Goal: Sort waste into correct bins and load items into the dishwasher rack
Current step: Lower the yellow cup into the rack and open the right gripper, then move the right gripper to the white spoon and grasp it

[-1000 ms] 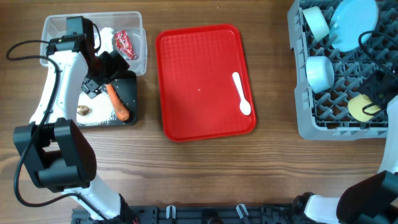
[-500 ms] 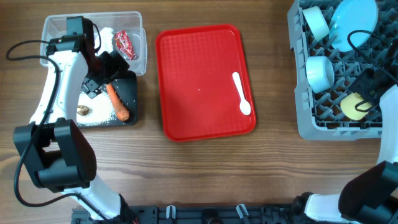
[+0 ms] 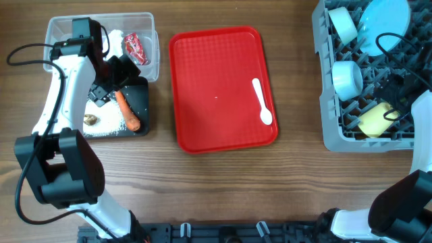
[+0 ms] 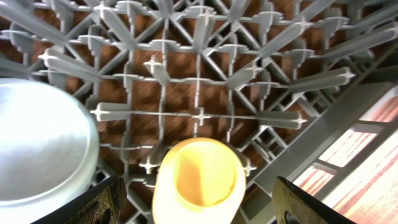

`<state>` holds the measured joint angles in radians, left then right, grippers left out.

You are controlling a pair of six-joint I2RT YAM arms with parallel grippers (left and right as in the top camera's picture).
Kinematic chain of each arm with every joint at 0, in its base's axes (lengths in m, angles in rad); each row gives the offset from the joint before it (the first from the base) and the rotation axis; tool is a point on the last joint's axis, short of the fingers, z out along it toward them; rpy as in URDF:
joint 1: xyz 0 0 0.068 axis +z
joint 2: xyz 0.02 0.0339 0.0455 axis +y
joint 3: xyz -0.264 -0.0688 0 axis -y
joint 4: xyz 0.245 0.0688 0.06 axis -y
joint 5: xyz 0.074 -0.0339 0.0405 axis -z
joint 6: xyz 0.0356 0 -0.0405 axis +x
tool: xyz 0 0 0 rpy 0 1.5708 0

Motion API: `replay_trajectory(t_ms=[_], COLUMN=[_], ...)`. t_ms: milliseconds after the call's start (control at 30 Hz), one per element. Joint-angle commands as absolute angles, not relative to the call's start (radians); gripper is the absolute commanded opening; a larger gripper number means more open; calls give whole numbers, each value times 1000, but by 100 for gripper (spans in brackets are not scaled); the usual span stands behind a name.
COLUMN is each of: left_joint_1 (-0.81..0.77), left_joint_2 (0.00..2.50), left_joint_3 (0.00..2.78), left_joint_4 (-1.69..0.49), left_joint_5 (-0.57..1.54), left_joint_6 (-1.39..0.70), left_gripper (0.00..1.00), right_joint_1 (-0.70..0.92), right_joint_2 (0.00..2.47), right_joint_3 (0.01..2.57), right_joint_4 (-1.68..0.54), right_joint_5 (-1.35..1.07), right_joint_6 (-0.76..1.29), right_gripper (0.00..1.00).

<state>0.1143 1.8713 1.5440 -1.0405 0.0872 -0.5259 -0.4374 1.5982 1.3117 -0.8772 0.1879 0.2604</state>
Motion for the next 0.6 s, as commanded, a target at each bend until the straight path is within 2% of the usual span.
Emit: replay_trajectory(t_ms=[0,200,367,567], left_joint_1=[116,116,116,116], left_joint_2=[1844,1844,1844,1844], left_joint_3=[1565,1565,1565,1565], left_joint_4=[-1040,-1040,-1040,-1040], left_joint_5=[78,78,78,78], left_joint_6=[-525,-525,-525,-525], left_gripper=[100,100,100,100], right_joint_1=[-435,-435,-429,-265], right_joint_2=[1565,1465,1395,1370], right_joint_3=[1317,1319,1319,1319], right_joint_4=[-877,-882,-881,-877], right_joint_5=[102,12,-210,-220], right_joint_6=[242,206,146,131], right_gripper=[78,78,76,78])
